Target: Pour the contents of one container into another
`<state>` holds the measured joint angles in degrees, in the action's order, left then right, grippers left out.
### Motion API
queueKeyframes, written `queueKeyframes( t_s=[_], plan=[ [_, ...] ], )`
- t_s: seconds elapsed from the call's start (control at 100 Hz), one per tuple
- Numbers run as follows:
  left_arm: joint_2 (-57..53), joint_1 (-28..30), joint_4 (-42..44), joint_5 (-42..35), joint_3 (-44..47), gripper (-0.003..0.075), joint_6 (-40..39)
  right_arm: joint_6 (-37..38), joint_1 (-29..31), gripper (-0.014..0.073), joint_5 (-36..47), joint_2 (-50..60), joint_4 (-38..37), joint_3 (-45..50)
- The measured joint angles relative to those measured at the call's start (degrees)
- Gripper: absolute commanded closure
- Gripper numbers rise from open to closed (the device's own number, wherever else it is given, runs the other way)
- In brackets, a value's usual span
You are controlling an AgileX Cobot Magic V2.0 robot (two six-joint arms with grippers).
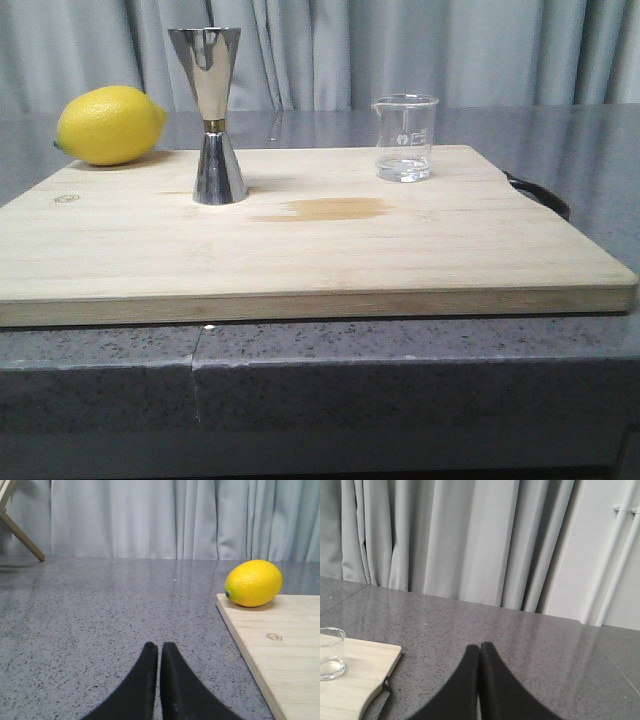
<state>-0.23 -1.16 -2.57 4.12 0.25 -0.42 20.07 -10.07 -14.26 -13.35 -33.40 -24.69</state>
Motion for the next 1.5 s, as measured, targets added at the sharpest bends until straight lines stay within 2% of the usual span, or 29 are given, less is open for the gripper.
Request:
queueKeyframes(
  t_s=[0.7,0.8,0.95,1.15,1.28,1.5],
  plan=[
    [0.0,0.0,0.0,0.0,0.0,0.0739,-0.1,0.0,0.0,0.0665,0.0,0.1,0.4,0.0],
    [0.0,0.0,0.0,0.0,0.0,0.0739,-0.1,-2.2,0.0,0.0665,0.0,1.0,7.4,0.7],
    [0.0,0.0,0.0,0.0,0.0,0.0739,-0.1,-11.8,0.0,0.0665,0.9,3.0,19.8,5.3],
    [0.0,0.0,0.0,0.0,0.0,0.0739,-0.1,-14.0,4.5,0.0665,6.5,6.8,31.5,15.1],
    [0.0,0.0,0.0,0.0,0.0,0.0739,-0.1,-14.2,8.0,0.0665,9.4,8.5,34.5,20.2],
    [0.0,0.0,0.0,0.0,0.0,0.0739,-0.1,-14.2,8.6,0.0665,12.5,12.6,35.0,25.7]
  ],
)
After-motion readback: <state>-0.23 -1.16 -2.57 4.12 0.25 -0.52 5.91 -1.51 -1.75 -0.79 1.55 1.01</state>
